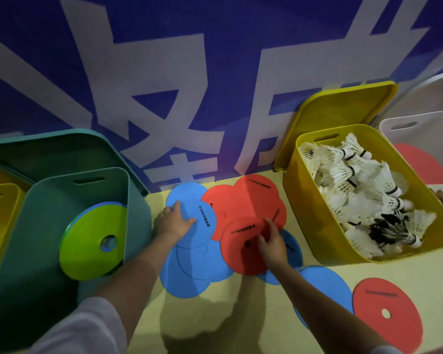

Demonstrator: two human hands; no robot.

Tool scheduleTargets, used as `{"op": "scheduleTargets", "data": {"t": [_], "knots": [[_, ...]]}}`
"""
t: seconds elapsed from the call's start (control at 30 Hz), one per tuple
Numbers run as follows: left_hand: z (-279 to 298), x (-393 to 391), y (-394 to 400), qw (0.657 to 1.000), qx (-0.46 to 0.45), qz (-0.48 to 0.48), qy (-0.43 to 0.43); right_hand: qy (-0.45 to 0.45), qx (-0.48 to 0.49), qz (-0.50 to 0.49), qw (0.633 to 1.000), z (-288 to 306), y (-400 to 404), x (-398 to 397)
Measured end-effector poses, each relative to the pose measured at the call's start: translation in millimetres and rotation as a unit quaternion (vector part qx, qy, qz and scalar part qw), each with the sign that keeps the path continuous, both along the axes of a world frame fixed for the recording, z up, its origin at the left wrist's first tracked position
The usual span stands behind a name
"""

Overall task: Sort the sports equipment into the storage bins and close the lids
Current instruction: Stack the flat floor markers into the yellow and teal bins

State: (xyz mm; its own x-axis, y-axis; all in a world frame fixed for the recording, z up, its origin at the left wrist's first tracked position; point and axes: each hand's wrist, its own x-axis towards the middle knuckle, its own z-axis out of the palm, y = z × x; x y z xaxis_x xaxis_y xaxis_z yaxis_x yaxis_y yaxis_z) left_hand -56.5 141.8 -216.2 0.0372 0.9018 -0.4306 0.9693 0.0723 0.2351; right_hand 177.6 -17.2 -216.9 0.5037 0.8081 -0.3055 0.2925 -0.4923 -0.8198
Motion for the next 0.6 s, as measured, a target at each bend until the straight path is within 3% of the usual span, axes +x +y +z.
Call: {"op": "scheduleTargets", "data": {"t": [0.4, 0.6], "knots": [[0, 16, -7, 0.997, -0.046, 0.017, 0.053, -0.010, -0.026, -0.015, 0.999, -14, 0, -6], [8, 36, -47, 0.989, -0.044, 0.056, -0.133, 0.003, -0.033, -0.019, 0.999, -3, -10, -10]]}}
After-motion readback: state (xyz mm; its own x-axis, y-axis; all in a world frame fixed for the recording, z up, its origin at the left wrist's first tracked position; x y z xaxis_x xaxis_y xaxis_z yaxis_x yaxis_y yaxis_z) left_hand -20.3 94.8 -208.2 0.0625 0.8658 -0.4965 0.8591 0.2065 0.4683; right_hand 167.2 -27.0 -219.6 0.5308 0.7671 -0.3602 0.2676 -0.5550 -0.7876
